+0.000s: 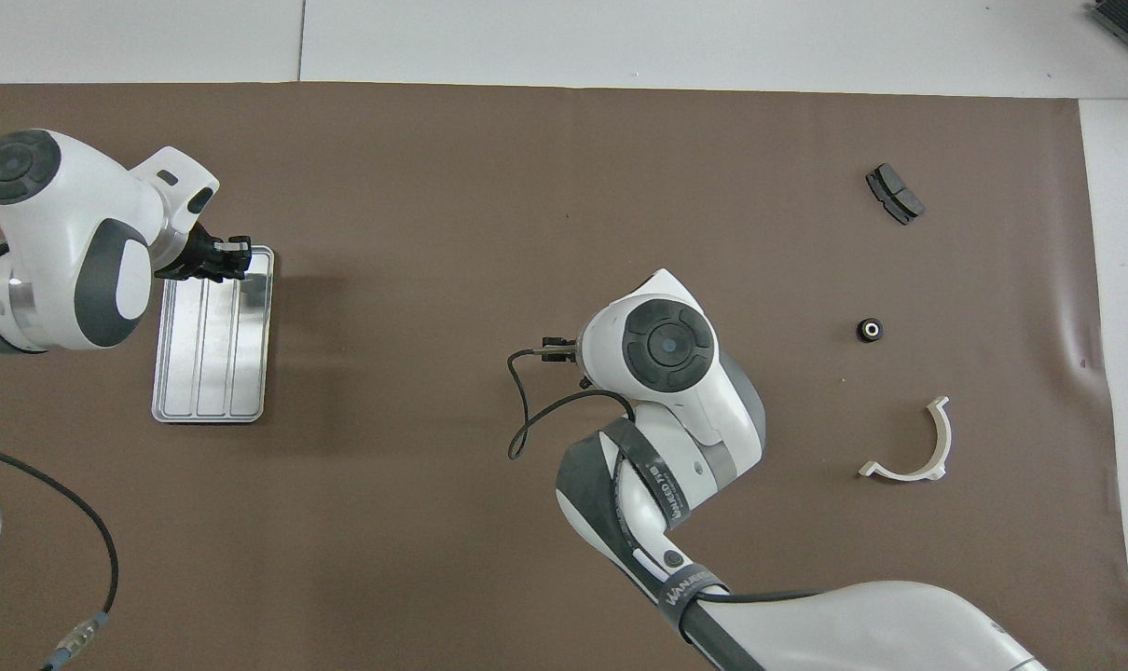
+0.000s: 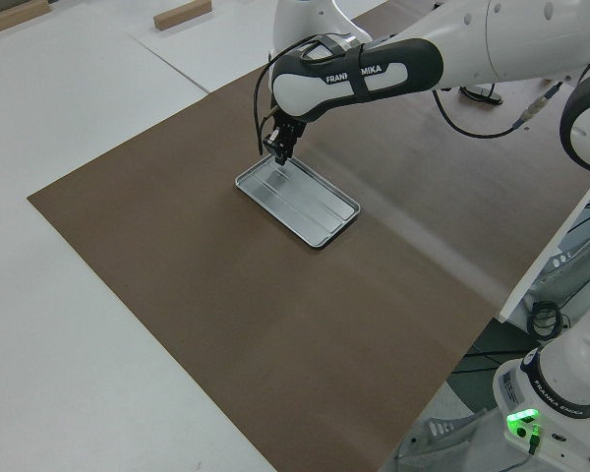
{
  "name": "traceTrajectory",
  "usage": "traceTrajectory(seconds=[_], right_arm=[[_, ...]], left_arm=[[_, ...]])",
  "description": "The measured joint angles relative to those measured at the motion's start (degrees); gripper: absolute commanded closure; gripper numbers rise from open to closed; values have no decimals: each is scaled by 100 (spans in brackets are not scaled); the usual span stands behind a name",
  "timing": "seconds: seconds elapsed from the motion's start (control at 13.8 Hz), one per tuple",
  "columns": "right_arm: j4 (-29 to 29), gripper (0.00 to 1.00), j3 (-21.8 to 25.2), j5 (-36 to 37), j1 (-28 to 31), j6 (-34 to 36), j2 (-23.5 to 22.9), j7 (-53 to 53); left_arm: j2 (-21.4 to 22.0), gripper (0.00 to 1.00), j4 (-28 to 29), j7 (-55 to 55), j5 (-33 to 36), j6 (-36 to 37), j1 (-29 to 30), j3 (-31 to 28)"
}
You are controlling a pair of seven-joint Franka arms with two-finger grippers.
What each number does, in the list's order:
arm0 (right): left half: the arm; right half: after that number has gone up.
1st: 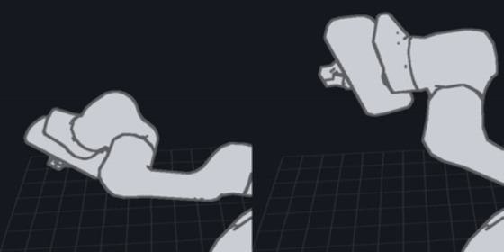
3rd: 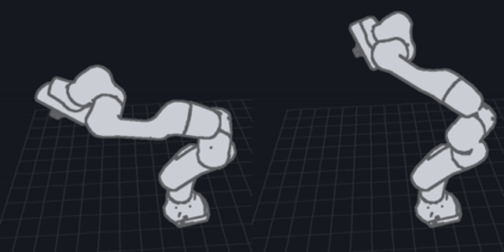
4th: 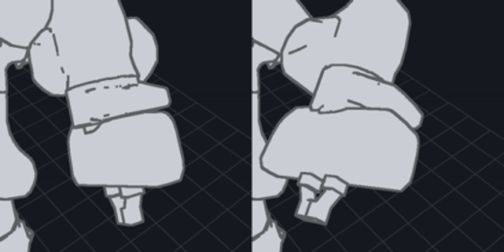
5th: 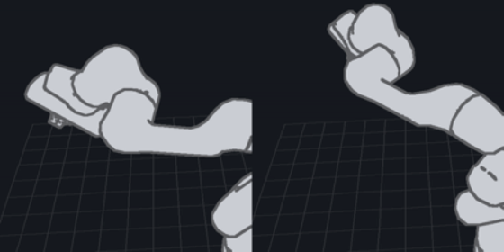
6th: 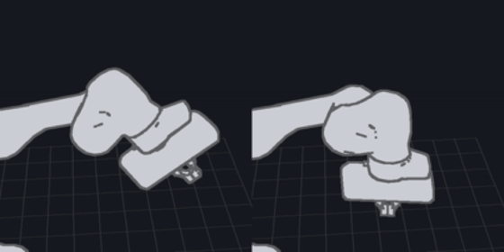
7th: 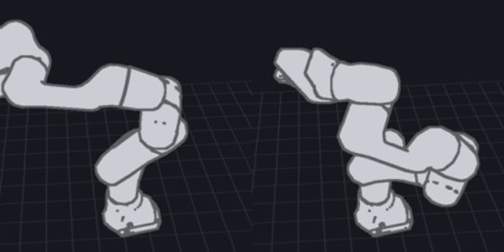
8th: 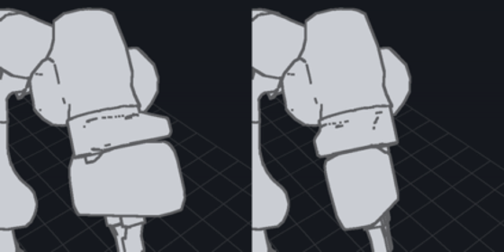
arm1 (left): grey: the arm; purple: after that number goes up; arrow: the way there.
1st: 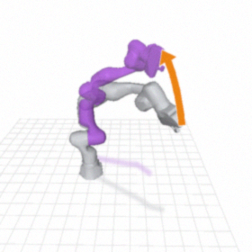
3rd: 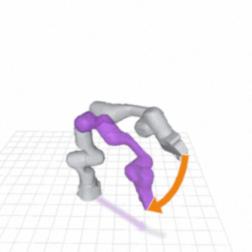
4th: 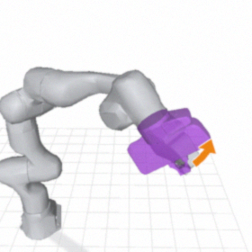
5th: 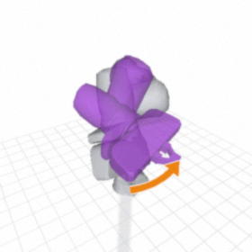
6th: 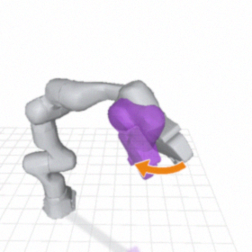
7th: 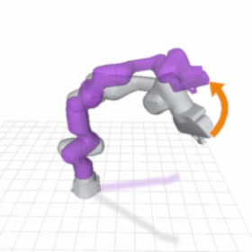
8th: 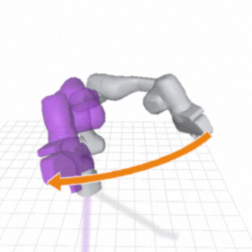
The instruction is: Pick bearing gear from pile to tray
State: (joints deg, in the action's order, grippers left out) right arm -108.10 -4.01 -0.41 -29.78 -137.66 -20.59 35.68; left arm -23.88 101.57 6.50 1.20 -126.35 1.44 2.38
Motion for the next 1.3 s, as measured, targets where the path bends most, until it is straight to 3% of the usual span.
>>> traceTrajectory(seconds=[0.14, 0.22, 0.36, 0.51, 0.58, 0.65, 0.72, 0.79, 1.01, 1.3], right_arm=[[392, 100, 1, 159, -233, 83, -316, 450], [580, 100, 3, 210, -319, 129, -459, 625], [916, 100, 3, 312, -502, 263, -729, 879], [1112, 99, 3, 424, -595, 284, -924, 1035], [1147, 92, 5, 436, -596, 284, -963, 1035], [1161, 67, 8, 442, -594, 287, -977, 1035], [1165, 35, 9, 445, -593, 296, -981, 1035], [1165, 17, 9, 447, -593, 308, -981, 1035], [1173, 2, 9, 449, -593, 357, -981, 1035], [1249, 0, 55, 449, -508, 377, -971, 1036]], left_arm=[[-5, 100, -3, -271, 0, 1, 215, 10], [-5, 93, -3, -337, 0, 1, 252, 12], [-13, 61, -2, -377, 0, -4, 263, 20], [-35, 41, -1, -379, 0, -7, 263, 37], [-40, 38, 0, -380, 0, -8, 263, 40], [-41, 36, 0, -382, 0, -10, 263, 40], [-41, 36, 0, -383, 0, -21, 263, 40], [-41, 36, 0, -385, 0, -52, 263, 44], [-41, 36, -33, -385, -2, -136, 247, 112], [-53, 36, -216, 117, -228, -141, -297, 174]])
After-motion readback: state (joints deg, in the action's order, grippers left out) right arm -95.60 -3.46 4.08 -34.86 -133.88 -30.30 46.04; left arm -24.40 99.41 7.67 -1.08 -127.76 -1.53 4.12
